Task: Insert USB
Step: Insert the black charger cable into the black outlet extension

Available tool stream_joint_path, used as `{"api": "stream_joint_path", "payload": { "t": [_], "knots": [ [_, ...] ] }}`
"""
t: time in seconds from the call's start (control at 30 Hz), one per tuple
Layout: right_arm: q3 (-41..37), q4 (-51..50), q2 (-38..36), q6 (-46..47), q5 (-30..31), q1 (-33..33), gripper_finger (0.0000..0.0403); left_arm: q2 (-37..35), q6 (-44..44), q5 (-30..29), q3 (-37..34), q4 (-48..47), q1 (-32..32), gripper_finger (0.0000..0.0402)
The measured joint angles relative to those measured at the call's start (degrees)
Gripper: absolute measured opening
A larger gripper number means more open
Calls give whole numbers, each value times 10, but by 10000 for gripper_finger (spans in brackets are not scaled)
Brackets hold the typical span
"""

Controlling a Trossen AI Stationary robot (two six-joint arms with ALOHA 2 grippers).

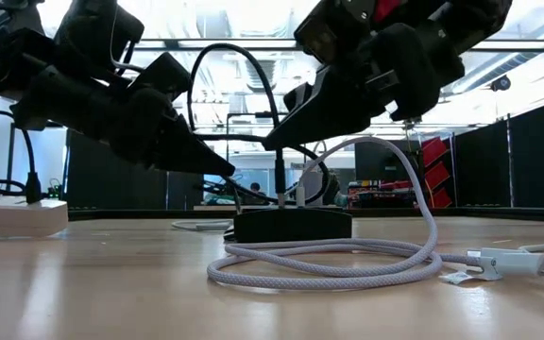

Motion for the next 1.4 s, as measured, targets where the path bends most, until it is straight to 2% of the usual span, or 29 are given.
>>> {"api": "stream_joint_path", "payload": {
  "t": [0.73, 0.97, 1.4],
  "knots": [
    [0, -37, -14, -70, -3, -12, 24, 0, -17, -7, 0, -9, 0, 104],
    [-1, -37, -14, -70, -30, -26, 24, 0, -19, -8, -1, -10, 1, 104],
    [-1, -57, -24, -70, -34, -29, 24, 0, -19, -12, -1, -10, 5, 104]
  ]
}}
